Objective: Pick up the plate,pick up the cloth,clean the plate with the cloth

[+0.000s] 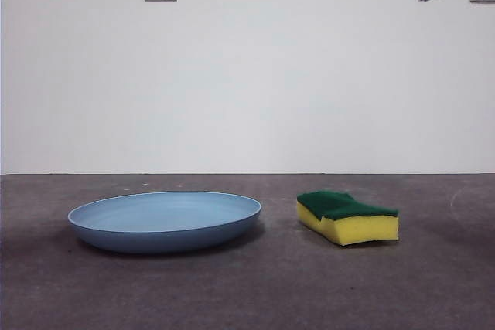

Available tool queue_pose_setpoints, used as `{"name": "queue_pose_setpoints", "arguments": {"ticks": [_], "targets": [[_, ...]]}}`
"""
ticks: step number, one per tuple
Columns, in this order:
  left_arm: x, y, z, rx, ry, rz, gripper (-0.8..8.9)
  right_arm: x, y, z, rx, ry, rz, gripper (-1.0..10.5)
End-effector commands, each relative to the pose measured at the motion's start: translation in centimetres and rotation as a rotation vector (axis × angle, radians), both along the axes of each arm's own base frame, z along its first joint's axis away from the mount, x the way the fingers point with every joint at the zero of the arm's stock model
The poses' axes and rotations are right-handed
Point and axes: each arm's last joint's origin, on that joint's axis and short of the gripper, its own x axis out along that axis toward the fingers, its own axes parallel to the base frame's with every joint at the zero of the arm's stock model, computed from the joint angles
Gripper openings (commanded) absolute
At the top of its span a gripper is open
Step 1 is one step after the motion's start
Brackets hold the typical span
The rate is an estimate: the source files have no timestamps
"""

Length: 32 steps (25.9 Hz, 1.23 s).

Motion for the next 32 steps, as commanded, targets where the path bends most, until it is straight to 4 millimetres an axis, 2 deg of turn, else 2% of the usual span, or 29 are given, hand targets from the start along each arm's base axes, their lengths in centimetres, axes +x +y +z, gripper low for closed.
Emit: {"name": "queue_pose_setpoints", "arguments": {"ticks": [1, 18, 23, 27, 29, 32], "targets": [[-0.1, 0.0, -0.2, -0.022, 0.03, 0.006, -0.03, 0.0, 0.0, 0.0, -0.001, -0.008, -0.002, 0.0], [0.7, -0.3, -1.4, 0.03, 0.143, 0.005, -0.03, -0.1, -0.1, 0.0, 0.003, -0.012, -0.001, 0.0], [0.0, 0.4, -0.5, 0.112, 0.02, 0.021, -0.03, -0.1, -0.1, 0.0, 0.003, -0.011, 0.0, 0.0], [-0.1, 1.4, 0.0, 0.067, -0.128, 0.063, -0.03, -0.1, -0.1, 0.0, 0.003, -0.012, 0.0, 0.0], [0.0, 1.9, -0.7, 0.053, -0.171, 0.081, -0.03, -0.1, -0.1, 0.0, 0.003, -0.012, -0.001, 0.0], [0.0, 2.6, -3.1, 0.042, -0.176, 0.129, -0.03, -0.1, -0.1, 0.0, 0.003, -0.012, 0.0, 0.0]]}}
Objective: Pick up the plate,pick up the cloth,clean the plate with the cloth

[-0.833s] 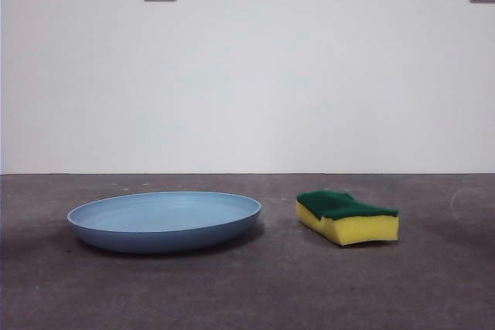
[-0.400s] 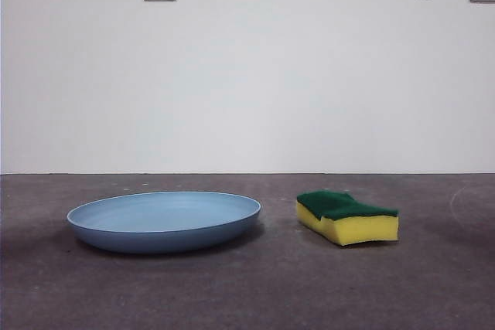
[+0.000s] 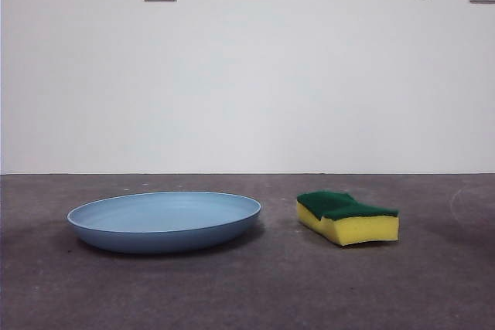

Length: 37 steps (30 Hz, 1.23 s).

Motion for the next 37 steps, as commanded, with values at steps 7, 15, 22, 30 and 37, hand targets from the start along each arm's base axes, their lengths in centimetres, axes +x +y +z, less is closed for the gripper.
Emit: {"name": "queue_pose_setpoints", "arguments": {"ticks": [7, 15, 22, 30, 37], "targets": [[-0.1, 0.9, -7.7, -0.04, 0.066, 0.083, -0.03, 0.0, 0.0, -0.1, -0.003, -0.005, 0.0, 0.0], [-0.2, 1.0, -10.8, -0.07, 0.063, 0.093, -0.03, 0.0, 0.0, -0.1, -0.003, -0.005, 0.0, 0.0], [-0.2, 1.0, -12.2, -0.074, 0.171, 0.104, -0.03, 0.0, 0.0, -0.1, -0.003, -0.004, 0.0, 0.0], [-0.2, 1.0, -12.2, -0.074, 0.171, 0.104, -0.03, 0.0, 0.0, -0.1, -0.004, -0.004, 0.0, 0.0], [-0.2, 1.0, -12.2, -0.074, 0.171, 0.104, -0.03, 0.0, 0.0, -0.1, -0.004, -0.004, 0.0, 0.0]]}}
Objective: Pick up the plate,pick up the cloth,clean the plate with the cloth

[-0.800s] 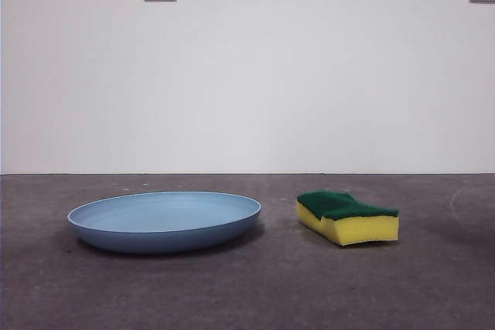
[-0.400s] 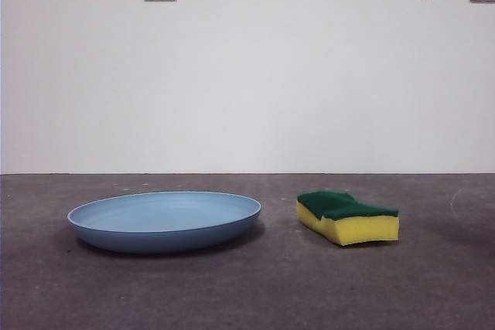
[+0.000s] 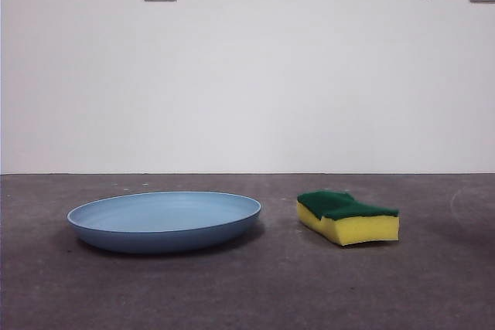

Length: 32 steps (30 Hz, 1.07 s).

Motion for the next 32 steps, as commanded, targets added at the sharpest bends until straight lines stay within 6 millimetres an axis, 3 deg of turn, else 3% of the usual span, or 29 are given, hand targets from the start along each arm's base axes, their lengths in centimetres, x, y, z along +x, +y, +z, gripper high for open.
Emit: {"name": "queue_pose_setpoints", "arguments": {"ticks": [1, 11, 19, 25, 32], "targets": [[0.1, 0.0, -0.4, -0.005, 0.01, 0.006, -0.03, 0.0, 0.0, -0.1, -0.004, -0.004, 0.0, 0.0], [0.1, 0.0, -0.4, -0.005, 0.01, 0.006, -0.03, -0.1, -0.1, -0.1, -0.058, -0.032, 0.021, 0.0], [0.1, 0.0, -0.4, -0.005, 0.01, 0.006, -0.03, -1.0, -3.8, 0.6, -0.084, -0.138, -0.091, 0.0], [0.1, 0.0, -0.4, -0.005, 0.01, 0.006, -0.03, -2.4, -7.0, -1.5, -0.044, -0.189, -0.231, 0.0], [0.1, 0.0, -0.4, -0.005, 0.01, 0.006, -0.03, -3.1, -8.0, -6.1, 0.017, -0.321, -0.224, 0.0]]}}
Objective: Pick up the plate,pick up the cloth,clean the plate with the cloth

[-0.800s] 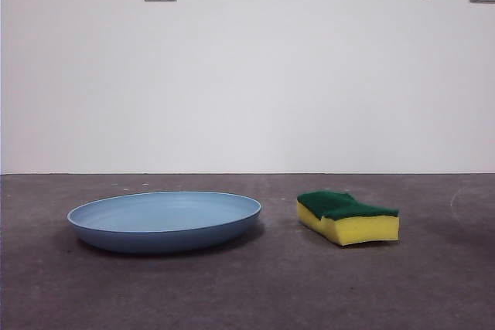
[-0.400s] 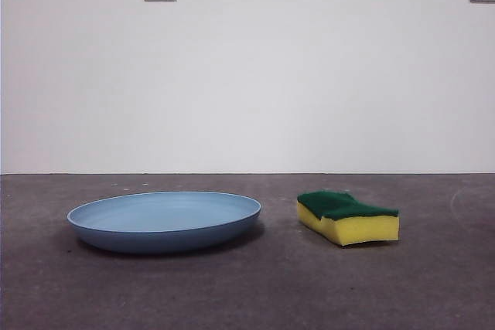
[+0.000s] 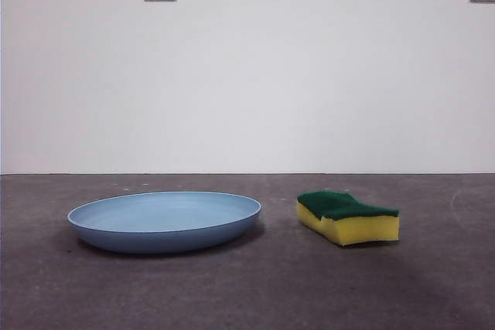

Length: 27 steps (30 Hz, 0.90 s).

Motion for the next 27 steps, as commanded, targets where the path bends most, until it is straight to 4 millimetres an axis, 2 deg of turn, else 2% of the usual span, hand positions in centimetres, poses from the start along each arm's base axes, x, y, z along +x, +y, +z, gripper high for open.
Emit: {"name": "queue_pose_setpoints", "arguments": {"ticks": [1, 6, 10, 15, 21, 27], "targets": [[0.1, 0.0, -0.4, -0.005, 0.01, 0.006, -0.03, 0.2, 0.0, -2.7, 0.0, -0.043, 0.033, 0.0], [0.1, 0.0, -0.4, -0.005, 0.01, 0.006, -0.03, 0.5, 0.1, -7.1, 0.011, -0.059, 0.067, 0.0], [0.1, 0.0, -0.4, -0.005, 0.01, 0.006, -0.03, 0.5, 0.1, -9.6, 0.037, -0.027, 0.065, 0.0], [0.1, 0.0, -0.4, -0.005, 0.01, 0.006, -0.03, 0.5, 0.1, -10.5, 0.043, 0.059, 0.064, 0.0], [0.1, 0.0, -0.4, -0.005, 0.01, 0.006, -0.03, 0.5, 0.1, -10.5, 0.121, 0.075, 0.051, 0.0], [0.1, 0.0, -0.4, -0.005, 0.01, 0.006, -0.03, 0.5, 0.1, -10.5, 0.121, 0.075, 0.045, 0.0]]}}
